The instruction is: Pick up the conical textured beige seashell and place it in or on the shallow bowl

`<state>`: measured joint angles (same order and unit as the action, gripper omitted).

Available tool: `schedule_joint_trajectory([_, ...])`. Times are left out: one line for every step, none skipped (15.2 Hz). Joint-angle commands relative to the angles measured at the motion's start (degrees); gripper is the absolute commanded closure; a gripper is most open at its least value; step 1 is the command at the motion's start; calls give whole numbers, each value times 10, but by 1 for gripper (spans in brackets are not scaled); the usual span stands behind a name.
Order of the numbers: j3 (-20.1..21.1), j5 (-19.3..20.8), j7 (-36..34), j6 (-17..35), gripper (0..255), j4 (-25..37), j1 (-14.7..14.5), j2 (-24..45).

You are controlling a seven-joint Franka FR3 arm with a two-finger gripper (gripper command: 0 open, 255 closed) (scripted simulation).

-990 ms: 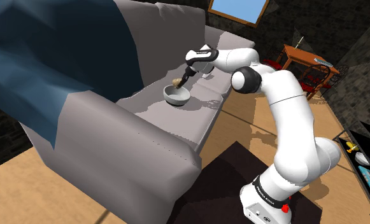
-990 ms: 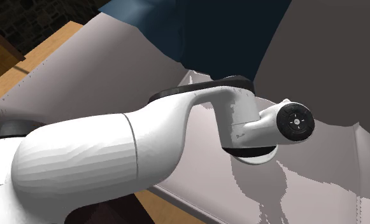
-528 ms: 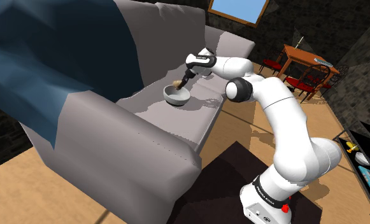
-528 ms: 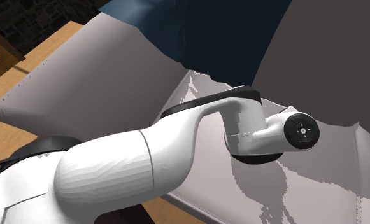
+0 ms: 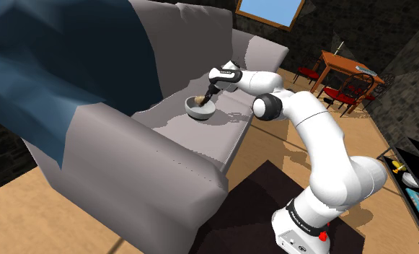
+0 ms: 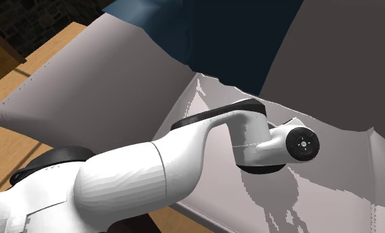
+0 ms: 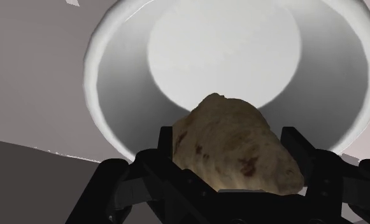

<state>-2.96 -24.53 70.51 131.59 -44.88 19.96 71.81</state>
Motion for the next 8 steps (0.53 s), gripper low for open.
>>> schedule_joint_trajectory([0, 0, 0, 1, 255, 0, 0, 1])
schedule_joint_trajectory([0, 0, 0, 1, 255, 0, 0, 1])
schedule_joint_trajectory([0, 0, 0, 1, 255, 0, 0, 1])
schedule_joint_trajectory([0, 0, 0, 1, 255, 0, 0, 1])
schedule_joint_trajectory([0, 0, 0, 1, 255, 0, 0, 1])
schedule_joint_trajectory([0, 0, 0, 1, 255, 0, 0, 1])
schedule_joint_trajectory([0, 0, 1, 1, 0, 0, 0, 1])
schedule_joint_trajectory([0, 0, 0, 1, 0, 0, 0, 1])
